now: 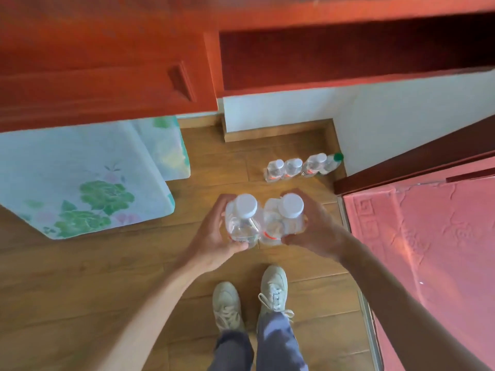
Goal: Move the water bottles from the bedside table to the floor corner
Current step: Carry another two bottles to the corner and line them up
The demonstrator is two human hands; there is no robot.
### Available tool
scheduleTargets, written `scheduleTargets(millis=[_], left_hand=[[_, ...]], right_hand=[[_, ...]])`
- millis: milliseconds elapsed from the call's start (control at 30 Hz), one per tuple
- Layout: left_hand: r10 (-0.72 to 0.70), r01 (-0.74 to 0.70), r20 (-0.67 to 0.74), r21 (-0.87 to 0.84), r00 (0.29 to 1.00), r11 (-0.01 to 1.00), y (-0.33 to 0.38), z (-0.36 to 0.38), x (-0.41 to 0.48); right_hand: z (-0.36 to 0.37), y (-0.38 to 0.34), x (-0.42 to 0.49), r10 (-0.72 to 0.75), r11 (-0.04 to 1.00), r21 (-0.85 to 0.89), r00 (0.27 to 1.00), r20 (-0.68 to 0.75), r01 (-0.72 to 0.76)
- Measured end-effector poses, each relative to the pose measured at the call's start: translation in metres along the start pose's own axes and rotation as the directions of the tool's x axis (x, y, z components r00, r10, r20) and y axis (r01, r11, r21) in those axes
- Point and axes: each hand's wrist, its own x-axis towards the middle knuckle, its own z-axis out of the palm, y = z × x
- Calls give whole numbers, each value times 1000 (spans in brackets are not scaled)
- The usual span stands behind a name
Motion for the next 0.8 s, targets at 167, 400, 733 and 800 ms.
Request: scheduleTargets(millis=[167,400,733,800], left_hand=[[16,-10,-114,48,993,999,-67,22,50],[38,-6,-232,134,972,991,-149,36,137],[72,-13,-377,157,923,987,-231,35,258],[76,-9,-380,176,922,984,-244,31,276]], right_hand=[[22,59,58,-16,999,-34,999,40,18],[47,142,154,-39,998,-56,998,57,42],[81,218,292,-17,998,-62,1000,-19,16],[86,228,308,-20,998,-60,999,-45,18]])
